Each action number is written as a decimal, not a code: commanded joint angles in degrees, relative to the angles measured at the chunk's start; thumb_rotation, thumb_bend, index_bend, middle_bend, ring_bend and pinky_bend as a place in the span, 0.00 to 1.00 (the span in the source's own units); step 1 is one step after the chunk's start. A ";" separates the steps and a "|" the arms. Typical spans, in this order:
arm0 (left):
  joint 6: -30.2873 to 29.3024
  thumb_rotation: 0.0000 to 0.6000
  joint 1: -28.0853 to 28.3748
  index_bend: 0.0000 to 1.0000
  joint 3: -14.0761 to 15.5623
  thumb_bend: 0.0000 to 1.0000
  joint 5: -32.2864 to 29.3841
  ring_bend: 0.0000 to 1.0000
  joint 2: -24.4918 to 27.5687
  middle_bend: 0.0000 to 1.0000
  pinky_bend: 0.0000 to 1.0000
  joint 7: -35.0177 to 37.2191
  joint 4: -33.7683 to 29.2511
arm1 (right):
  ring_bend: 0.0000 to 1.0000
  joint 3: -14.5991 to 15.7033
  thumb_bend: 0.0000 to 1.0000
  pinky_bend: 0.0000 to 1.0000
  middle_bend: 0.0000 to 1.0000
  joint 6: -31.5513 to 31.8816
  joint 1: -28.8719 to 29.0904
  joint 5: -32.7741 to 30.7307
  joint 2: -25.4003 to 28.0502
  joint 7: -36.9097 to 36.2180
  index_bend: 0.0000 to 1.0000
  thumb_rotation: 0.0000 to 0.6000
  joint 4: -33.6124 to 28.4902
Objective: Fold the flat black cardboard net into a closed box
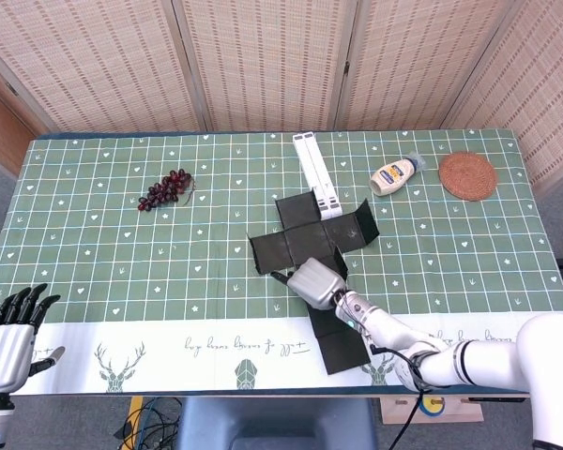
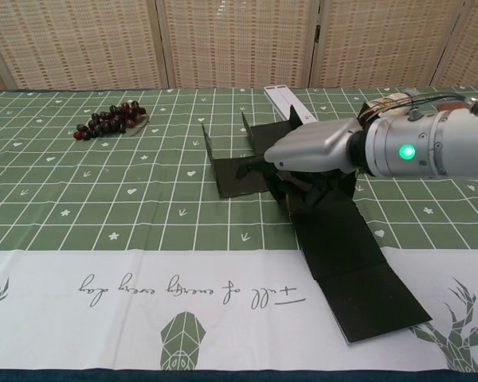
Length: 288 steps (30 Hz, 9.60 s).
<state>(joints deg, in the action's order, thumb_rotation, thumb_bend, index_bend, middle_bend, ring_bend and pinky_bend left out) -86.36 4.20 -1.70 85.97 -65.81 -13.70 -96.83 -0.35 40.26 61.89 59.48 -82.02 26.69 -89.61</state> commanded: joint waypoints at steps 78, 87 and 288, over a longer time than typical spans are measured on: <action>-0.02 1.00 -1.41 0.20 0.78 0.12 -0.99 0.09 0.01 0.11 0.12 0.91 1.28 | 0.82 -14.55 0.84 1.00 0.20 -9.61 12.21 -21.99 -15.11 -1.94 0.00 1.00 14.10; 0.12 1.00 -1.16 0.20 0.75 0.12 -0.52 0.09 -0.09 0.11 0.12 0.59 0.95 | 0.82 -9.74 0.84 1.00 0.25 -5.22 3.85 -1.81 -6.36 -7.66 0.00 1.00 -1.85; 24.31 1.00 27.82 0.00 -7.77 0.12 -9.76 0.42 -30.69 0.06 0.44 -6.24 33.83 | 0.78 -8.29 0.39 1.00 0.29 5.02 -0.29 -17.45 -12.85 -2.81 0.21 1.00 12.65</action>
<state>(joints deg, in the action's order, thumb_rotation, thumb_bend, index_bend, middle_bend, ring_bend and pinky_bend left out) -61.97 31.87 -9.54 76.33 -96.15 -20.12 -63.37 -8.59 45.22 61.64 41.97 -94.86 23.88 -76.96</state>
